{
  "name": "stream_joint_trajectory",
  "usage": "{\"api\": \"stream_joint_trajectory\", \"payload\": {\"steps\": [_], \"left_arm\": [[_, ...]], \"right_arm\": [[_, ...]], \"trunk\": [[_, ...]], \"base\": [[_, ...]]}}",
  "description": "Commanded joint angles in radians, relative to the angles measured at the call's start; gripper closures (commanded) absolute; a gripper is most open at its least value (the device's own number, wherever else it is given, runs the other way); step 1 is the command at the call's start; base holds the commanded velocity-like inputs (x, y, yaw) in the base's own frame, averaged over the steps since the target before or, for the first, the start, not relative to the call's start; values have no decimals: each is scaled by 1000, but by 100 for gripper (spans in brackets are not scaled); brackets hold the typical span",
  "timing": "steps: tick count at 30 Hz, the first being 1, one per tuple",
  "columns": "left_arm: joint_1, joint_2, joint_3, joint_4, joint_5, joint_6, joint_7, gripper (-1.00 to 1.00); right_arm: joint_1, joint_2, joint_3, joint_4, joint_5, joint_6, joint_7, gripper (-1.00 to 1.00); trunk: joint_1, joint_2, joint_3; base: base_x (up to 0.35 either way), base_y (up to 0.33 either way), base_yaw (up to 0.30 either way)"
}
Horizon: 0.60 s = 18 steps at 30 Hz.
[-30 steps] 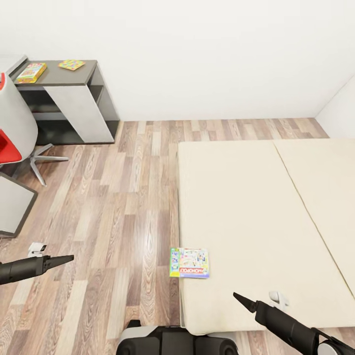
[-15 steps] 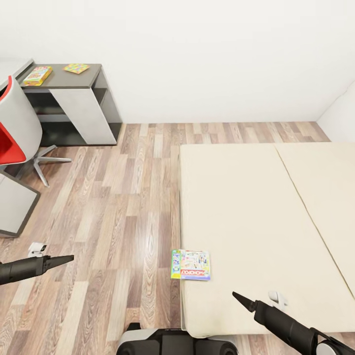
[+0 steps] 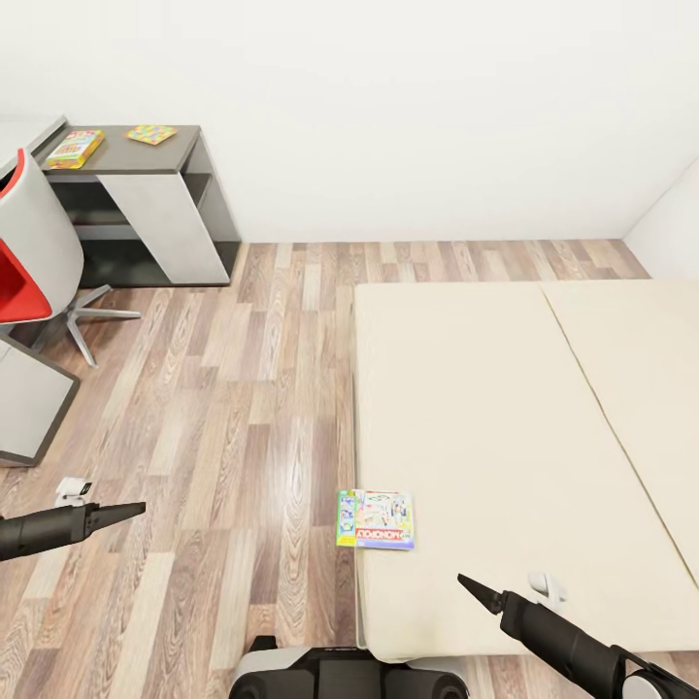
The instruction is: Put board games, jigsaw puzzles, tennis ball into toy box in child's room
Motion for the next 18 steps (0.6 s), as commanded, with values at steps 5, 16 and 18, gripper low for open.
{"api": "stream_joint_trajectory", "payload": {"steps": [5,16,18], "left_arm": [[0,0,0,0,0,11,-4,-100],[0,0,0,0,0,11,-4,-100],[0,0,0,0,0,11,-4,-100]], "right_arm": [[0,0,-1,-1,-3,6,1,-100],[0,0,-1,-2,-3,6,1,-100],[0,0,-1,-1,-3,6,1,-100]], "trunk": [[1,-2,-1],[1,-2,6],[1,-2,9]], "base": [[-1,0,0],[-26,0,0],[-27,0,0]]}}
